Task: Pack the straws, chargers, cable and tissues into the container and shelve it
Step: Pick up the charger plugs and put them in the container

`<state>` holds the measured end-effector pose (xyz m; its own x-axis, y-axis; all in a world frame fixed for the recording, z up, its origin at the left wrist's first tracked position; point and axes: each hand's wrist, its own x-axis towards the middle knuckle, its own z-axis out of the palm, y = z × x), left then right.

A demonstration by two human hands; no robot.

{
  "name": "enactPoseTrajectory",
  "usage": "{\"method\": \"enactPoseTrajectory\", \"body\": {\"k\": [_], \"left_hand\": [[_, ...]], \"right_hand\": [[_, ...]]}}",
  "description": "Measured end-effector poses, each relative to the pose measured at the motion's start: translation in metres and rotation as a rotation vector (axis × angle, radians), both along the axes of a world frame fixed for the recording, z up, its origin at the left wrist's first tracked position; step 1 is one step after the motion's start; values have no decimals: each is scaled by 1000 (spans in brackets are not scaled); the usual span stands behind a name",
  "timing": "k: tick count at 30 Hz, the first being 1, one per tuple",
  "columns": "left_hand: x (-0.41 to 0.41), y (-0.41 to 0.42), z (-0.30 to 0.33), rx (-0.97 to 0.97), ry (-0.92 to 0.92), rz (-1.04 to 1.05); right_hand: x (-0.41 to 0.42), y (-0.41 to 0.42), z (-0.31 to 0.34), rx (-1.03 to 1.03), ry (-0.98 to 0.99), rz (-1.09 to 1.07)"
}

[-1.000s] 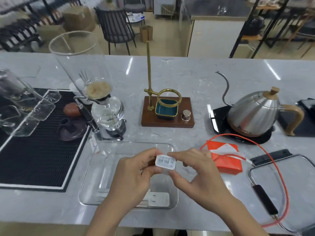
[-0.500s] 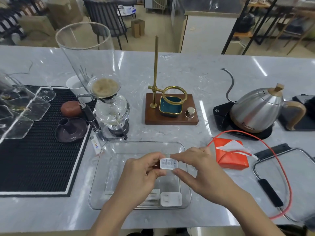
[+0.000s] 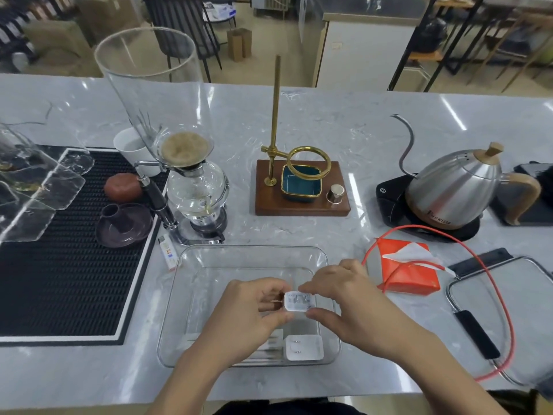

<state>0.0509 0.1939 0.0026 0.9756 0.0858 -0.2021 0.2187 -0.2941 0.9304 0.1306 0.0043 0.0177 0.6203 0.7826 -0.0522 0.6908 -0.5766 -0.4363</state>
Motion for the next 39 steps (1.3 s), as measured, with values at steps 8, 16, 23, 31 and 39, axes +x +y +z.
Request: {"method": "enactPoseTrajectory", "body": {"k": [8, 16, 23, 31, 39], "left_hand": [[2, -4, -12, -18, 48, 36], [5, -4, -19, -23, 71, -50], [6, -2, -27, -14, 102, -140], [6, -2, -31, 16, 116, -223], [6, 0, -36, 80, 148, -261]], "right_hand": [[0, 4, -4, -57, 14, -6], [2, 4, -5, -125, 10, -9], [2, 7, -5, -231, -17, 15], [1, 12, -4, -329, -49, 63], [0, 13, -1, -324, 1, 55]]}}
